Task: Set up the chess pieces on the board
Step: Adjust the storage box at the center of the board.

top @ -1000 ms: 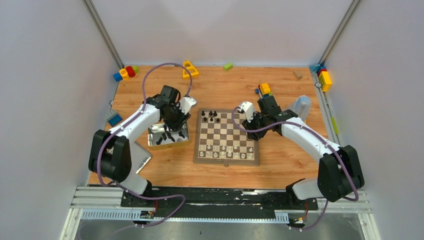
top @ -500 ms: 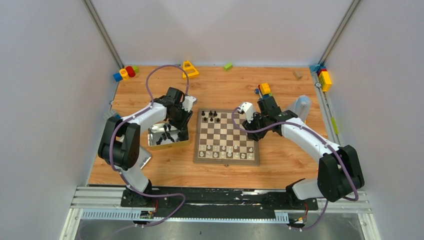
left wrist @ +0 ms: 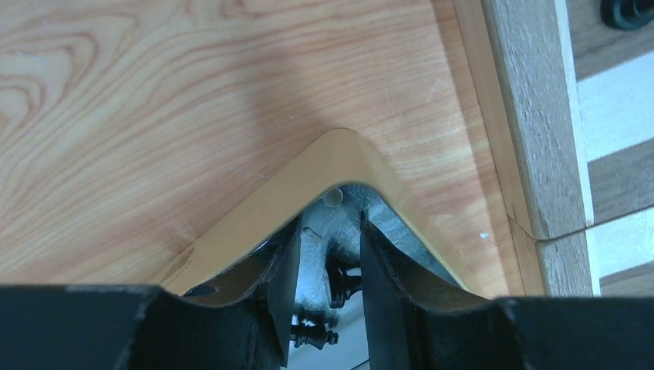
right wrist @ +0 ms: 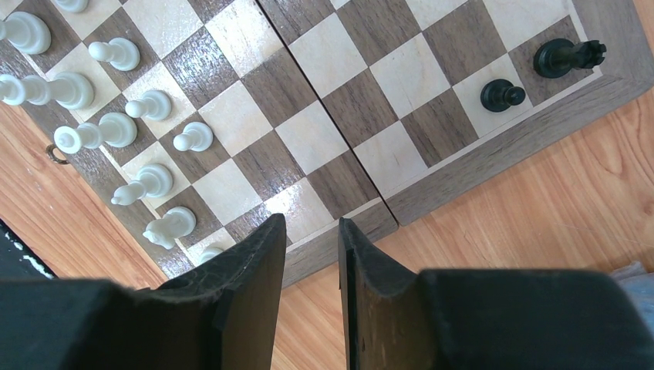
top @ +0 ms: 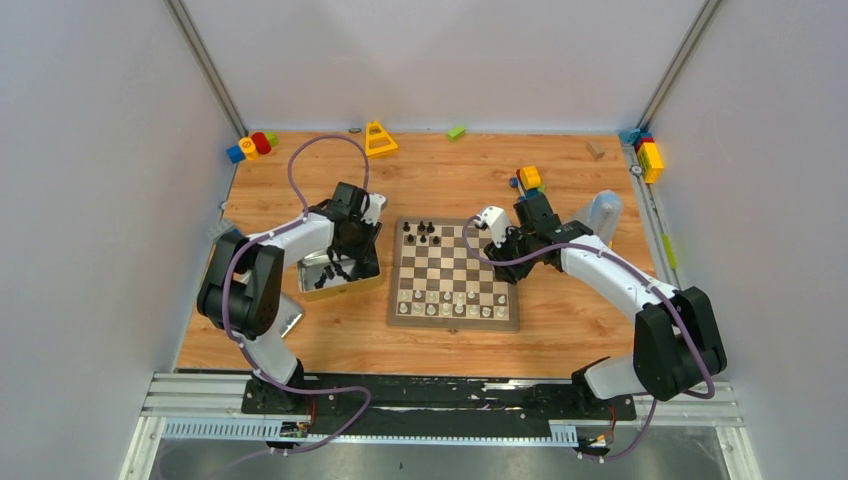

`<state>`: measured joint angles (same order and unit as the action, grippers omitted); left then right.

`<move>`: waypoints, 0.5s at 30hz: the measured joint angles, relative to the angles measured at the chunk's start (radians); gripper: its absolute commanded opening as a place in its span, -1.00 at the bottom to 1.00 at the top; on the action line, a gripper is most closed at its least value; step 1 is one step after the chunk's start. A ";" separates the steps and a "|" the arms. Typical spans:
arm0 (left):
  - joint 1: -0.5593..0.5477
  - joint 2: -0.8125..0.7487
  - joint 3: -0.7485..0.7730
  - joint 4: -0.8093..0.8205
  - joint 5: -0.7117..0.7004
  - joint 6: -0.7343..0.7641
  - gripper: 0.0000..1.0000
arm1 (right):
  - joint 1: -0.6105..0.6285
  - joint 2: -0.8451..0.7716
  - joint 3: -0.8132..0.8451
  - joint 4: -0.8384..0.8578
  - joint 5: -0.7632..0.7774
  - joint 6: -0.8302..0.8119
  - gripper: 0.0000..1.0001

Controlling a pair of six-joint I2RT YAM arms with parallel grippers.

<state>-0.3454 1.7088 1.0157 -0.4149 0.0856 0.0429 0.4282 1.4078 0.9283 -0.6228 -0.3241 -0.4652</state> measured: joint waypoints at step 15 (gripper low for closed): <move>0.000 -0.004 0.017 -0.037 -0.042 0.009 -0.03 | 0.000 -0.002 -0.006 0.002 -0.016 0.000 -0.35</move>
<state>-0.3454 1.7050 1.0328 -0.4519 0.0441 0.0521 0.4282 1.4063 0.9226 -0.6212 -0.3397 -0.4652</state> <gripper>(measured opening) 0.449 0.324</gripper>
